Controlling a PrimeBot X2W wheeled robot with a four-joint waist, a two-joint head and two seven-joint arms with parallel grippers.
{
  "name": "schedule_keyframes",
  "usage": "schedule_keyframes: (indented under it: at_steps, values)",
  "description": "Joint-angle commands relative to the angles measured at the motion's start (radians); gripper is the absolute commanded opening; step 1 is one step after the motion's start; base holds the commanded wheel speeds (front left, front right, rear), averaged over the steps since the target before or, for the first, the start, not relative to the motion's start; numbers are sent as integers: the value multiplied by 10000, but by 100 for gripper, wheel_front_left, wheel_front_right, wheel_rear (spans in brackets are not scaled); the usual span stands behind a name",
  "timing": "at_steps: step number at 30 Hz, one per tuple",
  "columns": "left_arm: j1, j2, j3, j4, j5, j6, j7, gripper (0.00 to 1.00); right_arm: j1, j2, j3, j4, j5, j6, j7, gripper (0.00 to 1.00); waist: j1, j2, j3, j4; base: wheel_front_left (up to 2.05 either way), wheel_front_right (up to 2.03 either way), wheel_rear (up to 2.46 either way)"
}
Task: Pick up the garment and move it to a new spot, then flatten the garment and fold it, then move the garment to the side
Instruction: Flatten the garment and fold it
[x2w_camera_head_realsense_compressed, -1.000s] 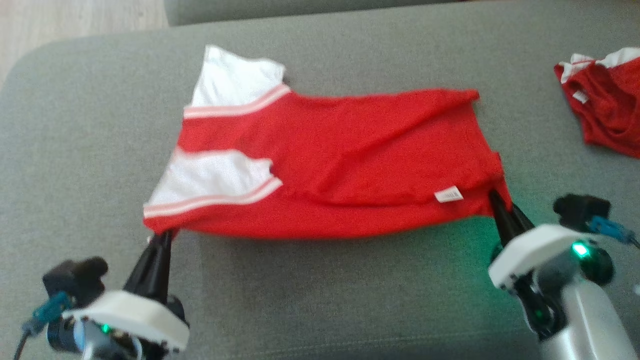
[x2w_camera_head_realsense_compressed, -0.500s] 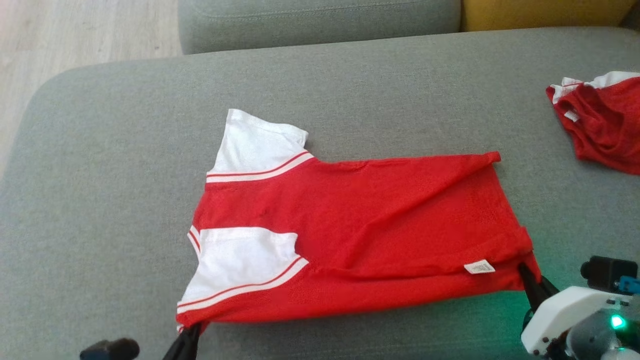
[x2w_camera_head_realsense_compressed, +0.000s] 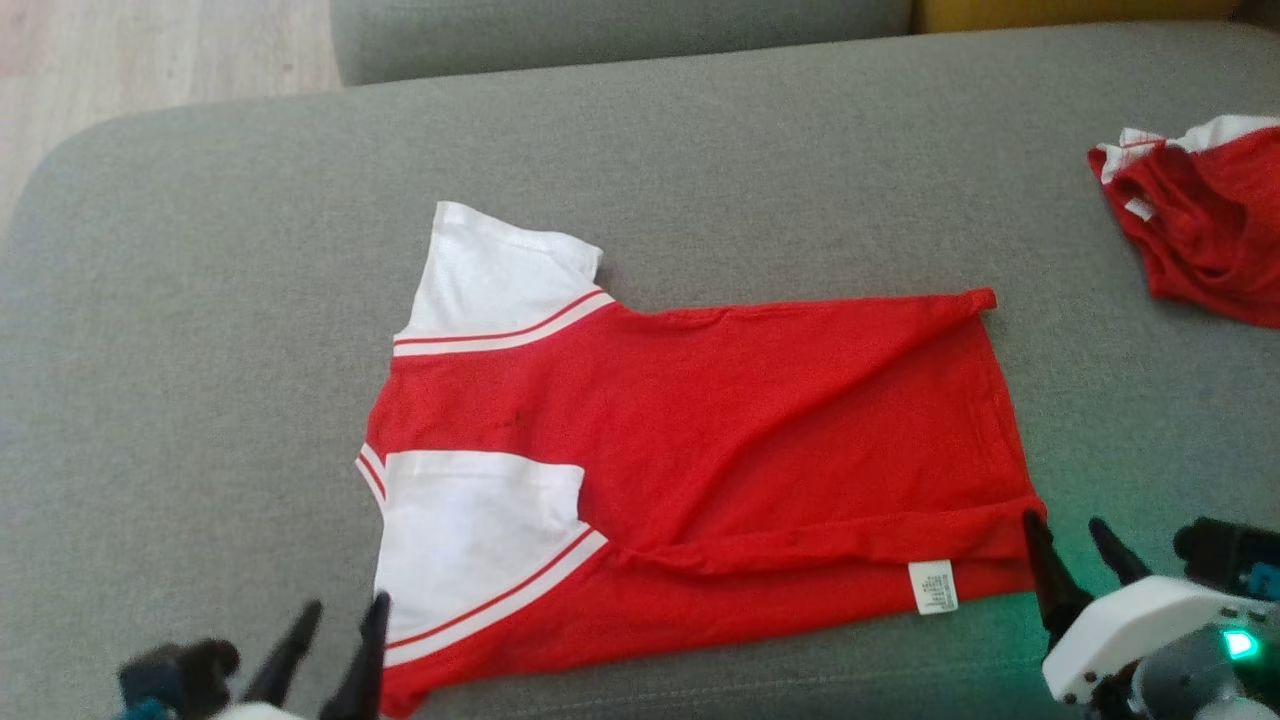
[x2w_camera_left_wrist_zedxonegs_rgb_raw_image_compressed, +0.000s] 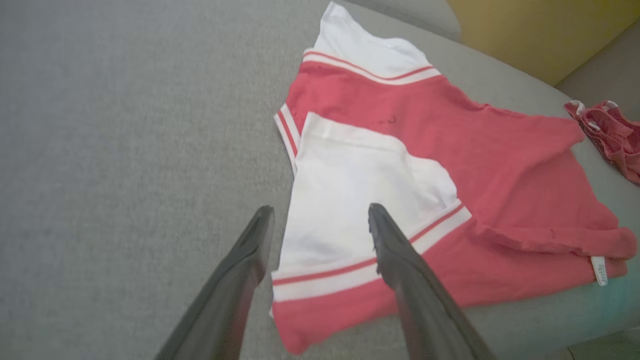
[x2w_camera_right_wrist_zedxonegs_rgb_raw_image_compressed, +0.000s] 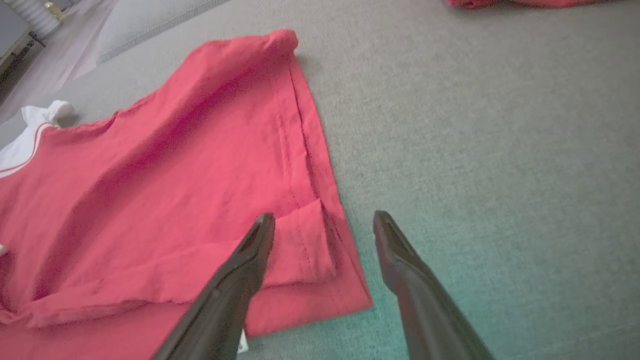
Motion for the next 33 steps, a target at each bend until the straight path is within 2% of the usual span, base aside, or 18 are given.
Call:
schedule_keyframes:
  at_steps: [1, 4, 5, 9, 10, 18, 24, 33]
  values:
    - [-634, 203, 508, -574, 34, -30, -54, 100, -511, -87, 202, -510, -77, -9, -272, 100, 0, -1, 163, -112, 0, 0, 0]
    - [-1173, 559, 620, -892, 205, -56, 142, 100, -774, -81, 252, -768, -148, -9, -565, 100, 0, -1, 328, -186, 0, 0, 0]
    - [-1761, 838, 558, -964, 373, -164, 387, 100, -997, -78, 388, -875, -172, -9, -672, 100, 0, -1, 452, -229, 0, 0, 0]
    - [-3448, 1352, 315, -626, 555, -568, 975, 100, -1552, -76, 790, -922, -264, -9, -730, 100, 0, -1, 851, -315, 0, 0, 0]
    - [-3448, 1352, 315, -626, 555, -568, 975, 100, -1552, -76, 790, -922, -264, -9, -730, 100, 0, -1, 851, -315, 0, 0, 0]
    - [-7185, 2521, -280, 898, 235, -1234, 2623, 100, -3104, -87, 1909, -640, -318, -9, -979, 100, 0, -1, 2157, -787, 0, 0, 0]
    - [-9331, 3315, -759, 2057, 0, -1350, 3334, 100, -3995, -89, 2494, -347, -216, -9, -1339, 100, 0, -1, 2985, -1124, 0, 0, 0]
    - [-11020, 3833, -1395, 3585, -246, -1375, 4051, 100, -4832, -112, 3037, -31, -98, -9, -1769, 100, 0, -1, 3770, -1563, 0, 0, 0]
